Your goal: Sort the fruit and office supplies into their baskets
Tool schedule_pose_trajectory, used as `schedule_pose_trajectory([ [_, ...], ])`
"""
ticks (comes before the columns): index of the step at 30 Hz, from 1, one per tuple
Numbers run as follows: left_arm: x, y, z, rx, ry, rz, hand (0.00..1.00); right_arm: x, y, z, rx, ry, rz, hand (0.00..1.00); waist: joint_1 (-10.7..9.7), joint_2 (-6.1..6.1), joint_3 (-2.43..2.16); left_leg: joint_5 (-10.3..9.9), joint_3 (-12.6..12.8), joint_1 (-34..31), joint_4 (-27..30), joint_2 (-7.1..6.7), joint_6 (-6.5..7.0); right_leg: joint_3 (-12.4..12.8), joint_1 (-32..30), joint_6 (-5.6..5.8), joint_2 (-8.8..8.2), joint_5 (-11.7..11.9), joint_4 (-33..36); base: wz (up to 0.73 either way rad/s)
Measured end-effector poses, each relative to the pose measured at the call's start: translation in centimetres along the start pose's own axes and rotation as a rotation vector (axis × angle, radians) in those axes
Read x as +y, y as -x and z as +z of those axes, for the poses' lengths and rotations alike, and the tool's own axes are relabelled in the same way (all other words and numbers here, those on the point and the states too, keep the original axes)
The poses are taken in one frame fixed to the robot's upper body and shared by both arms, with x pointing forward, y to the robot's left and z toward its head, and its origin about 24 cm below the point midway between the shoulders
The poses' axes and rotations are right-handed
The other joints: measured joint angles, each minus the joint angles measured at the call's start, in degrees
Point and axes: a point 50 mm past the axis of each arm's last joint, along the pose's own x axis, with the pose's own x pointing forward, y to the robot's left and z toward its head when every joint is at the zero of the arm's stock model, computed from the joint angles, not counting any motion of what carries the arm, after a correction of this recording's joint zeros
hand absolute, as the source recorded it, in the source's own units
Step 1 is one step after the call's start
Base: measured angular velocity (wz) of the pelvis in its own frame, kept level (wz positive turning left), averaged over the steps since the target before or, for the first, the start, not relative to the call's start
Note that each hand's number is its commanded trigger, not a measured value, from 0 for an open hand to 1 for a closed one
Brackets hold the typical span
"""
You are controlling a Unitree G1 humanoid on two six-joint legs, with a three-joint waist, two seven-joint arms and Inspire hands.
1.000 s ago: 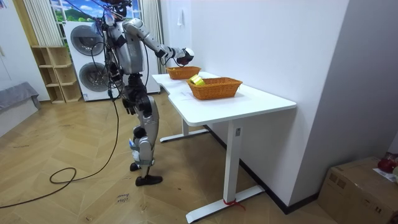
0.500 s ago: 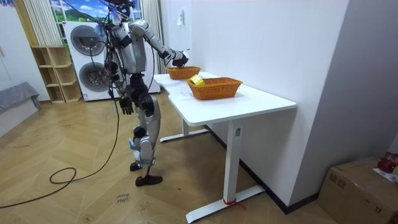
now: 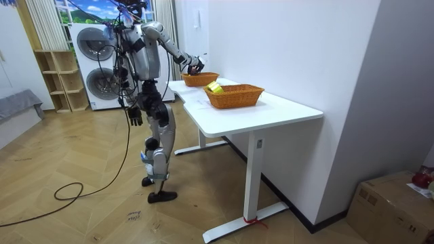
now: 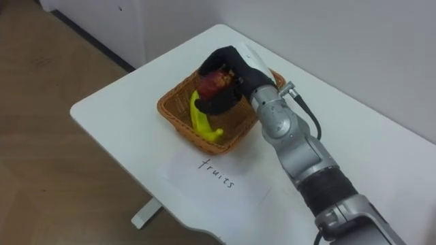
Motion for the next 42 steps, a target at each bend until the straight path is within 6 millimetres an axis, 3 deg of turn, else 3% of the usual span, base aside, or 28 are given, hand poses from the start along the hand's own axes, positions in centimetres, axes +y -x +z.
schedule_pose_trajectory([
  [7,-0.1,0.0,-0.2,0.011,-0.002,-0.005,0.00,-0.1,0.0,-0.5,0.022,0.002,-0.019,0.00,-0.1,-0.13,-0.09,0.2,-0.3,-0.4,0.5,-0.66,0.41,0.0,-0.2,0.25,-0.58,-0.1,0.0,0.02],
  [25,0.6,-0.1,1.1,-0.040,0.009,0.024,0.00,-0.3,0.1,-0.7,0.026,0.008,-0.020,0.00,-0.7,0.36,-0.14,0.2,0.9,0.1,0.6,-0.47,0.42,1.6,-0.1,0.26,-0.51,-0.1,0.0,-0.03],
  [27,0.6,-0.1,1.2,-0.042,0.009,0.025,0.00,-0.5,0.1,-0.8,0.029,0.016,-0.022,0.00,-0.7,0.17,-0.34,0.2,0.9,0.2,0.6,-0.47,0.42,1.7,-0.1,0.26,-0.51,-0.1,0.0,0.00],
  [31,0.6,-0.1,0.8,-0.029,0.005,0.026,0.00,-1.1,0.0,-0.6,0.018,0.099,-0.030,0.00,-2.1,0.07,-0.83,0.3,1.0,0.6,0.7,-0.48,0.46,1.9,0.0,0.26,-0.58,-0.1,0.0,0.00],
  [38,0.6,-0.1,1.0,-0.032,0.009,0.028,0.00,-3.0,0.1,1.1,-0.054,0.121,-0.109,0.00,-6.1,0.58,-0.95,0.3,1.4,0.5,0.7,-0.42,0.48,2.2,-0.1,0.26,-0.56,-0.1,0.3,-0.02],
  [42,0.7,-0.1,1.3,-0.039,0.010,0.031,0.00,-4.5,0.3,1.6,-0.072,0.114,-0.164,0.00,-6.6,0.65,-1.01,0.3,3.0,0.7,0.5,-0.15,0.49,3.3,-0.4,0.26,-0.47,-0.1,0.4,-0.14],
])
